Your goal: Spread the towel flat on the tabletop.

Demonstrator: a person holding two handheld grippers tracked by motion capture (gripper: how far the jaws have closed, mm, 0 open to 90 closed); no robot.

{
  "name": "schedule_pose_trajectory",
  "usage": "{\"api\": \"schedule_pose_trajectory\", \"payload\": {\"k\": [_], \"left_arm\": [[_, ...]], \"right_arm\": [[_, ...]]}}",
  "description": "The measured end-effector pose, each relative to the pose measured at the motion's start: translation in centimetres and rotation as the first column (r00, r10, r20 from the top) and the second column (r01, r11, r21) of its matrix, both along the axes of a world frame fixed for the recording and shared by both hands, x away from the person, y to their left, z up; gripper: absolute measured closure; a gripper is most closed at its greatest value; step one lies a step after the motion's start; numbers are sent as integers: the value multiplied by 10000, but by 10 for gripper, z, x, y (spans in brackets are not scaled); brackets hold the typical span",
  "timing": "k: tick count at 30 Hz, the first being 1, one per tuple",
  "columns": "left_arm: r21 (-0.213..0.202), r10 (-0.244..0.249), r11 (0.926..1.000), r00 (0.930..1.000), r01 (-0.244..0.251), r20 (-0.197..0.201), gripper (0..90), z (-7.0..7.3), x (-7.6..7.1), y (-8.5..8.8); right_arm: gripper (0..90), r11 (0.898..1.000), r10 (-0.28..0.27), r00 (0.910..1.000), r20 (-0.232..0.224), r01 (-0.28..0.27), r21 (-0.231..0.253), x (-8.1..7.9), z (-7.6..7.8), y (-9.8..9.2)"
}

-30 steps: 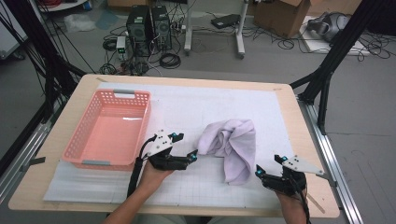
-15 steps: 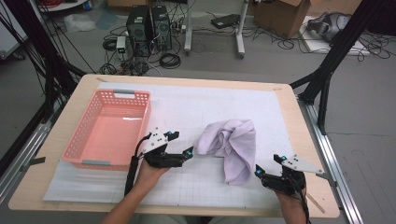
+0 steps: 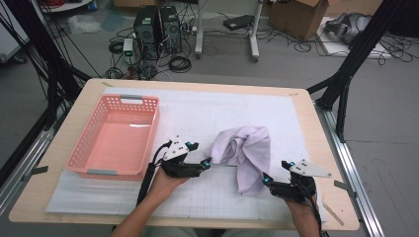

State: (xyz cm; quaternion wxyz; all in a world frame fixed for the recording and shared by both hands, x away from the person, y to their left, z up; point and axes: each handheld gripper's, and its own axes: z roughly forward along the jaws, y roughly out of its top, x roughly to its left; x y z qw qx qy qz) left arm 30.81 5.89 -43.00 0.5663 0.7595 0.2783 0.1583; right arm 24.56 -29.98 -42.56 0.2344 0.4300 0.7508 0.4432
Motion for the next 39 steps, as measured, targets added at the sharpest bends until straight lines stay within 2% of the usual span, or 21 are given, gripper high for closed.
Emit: {"api": "schedule_pose_trajectory", "payload": {"k": [2,4,7,8,10,12,13,17,18,20,22,26,27,28,30,33,34,35,36,37,39], "left_arm": [[-93,-90,9999,10000,90,-19,301,-1,4,-9],[-119,-103,9999,9999,102,-78,370,-2,11,-23],[425,-260,9987,9994,269,-237,605,-1,21,-37],[412,-129,9990,9993,144,-352,676,-2,26,-41],[345,383,9987,9987,-372,-325,732,-3,31,-42],[-160,994,9949,9948,-997,-215,768,-2,37,-35],[-325,1263,9914,9917,-1270,-231,782,-1,39,-30],[-588,1847,9808,9825,-1859,-241,792,6,46,-13],[-665,1885,9796,9818,-1896,-222,792,8,48,-9],[-690,1996,9774,9798,-1999,-109,793,14,49,-2],[-856,2262,9707,9740,-2244,117,793,19,50,6],[-1075,2601,9601,9656,-2580,51,794,31,55,21],[-1216,2699,9557,9629,-2682,-21,794,35,57,25],[-1263,2724,9543,9622,-2708,-50,794,38,59,26],[-1144,2765,9548,9610,-2744,30,794,43,61,26],[-835,2748,9583,9615,-2734,46,794,44,65,20],[-816,2776,9576,9607,-2763,53,794,43,65,18],[-764,2785,9576,9604,-2778,-15,794,42,66,17],[-676,2780,9583,9606,-2778,-75,793,40,68,16],[-587,2791,9584,9602,-2793,-115,793,38,69,15],[-446,2797,9589,9600,-2801,-146,793,35,71,14]], "right_arm": [[170,10000,69,10000,-4,-69,4,3,0,5],[171,9990,399,9990,-215,-403,-201,12,-1,18],[301,9946,762,9943,-750,-811,-646,31,-8,34],[384,9935,693,9939,-855,-765,-841,34,-11,36],[598,9899,628,9879,-1418,-798,-1174,40,-17,37],[765,9862,945,9853,-1425,-1122,-1218,37,-16,36],[801,9778,1064,9850,-1359,-1285,-1657,31,-11,33],[816,9775,1219,9798,-1584,-1462,-1519,24,-7,26],[820,9785,1558,9711,-1809,-1768,-1063,16,-5,19],[820,9765,1763,9663,-1877,-1957,-904,13,-4,16],[821,9662,2359,9479,-2140,-2523,-527,6,-4,12],[821,9208,3806,8900,-2512,-3899,136,-6,-3,4],[819,9170,3890,8855,-2541,-3986,147,-7,-2,2],[814,9189,3818,8891,-2526,-3945,6,-8,0,-1],[762,9314,3455,9070,-2408,-3627,-298,-7,3,-7],[512,9611,2628,9448,-1956,-2741,-327,-3,14,-17],[414,9668,2531,9573,-1396,-2554,14,-3,23,-21],[414,9668,2531,9573,-1396,-2554,14,-3,23,-21],[392,9674,2529,9636,-867,-2532,72,-6,34,-20],[392,9674,2529,9636,-867,-2532,72,-6,34,-20],[378,9650,2593,9645,-505,-2608,-265,-8,43,-15]]}}
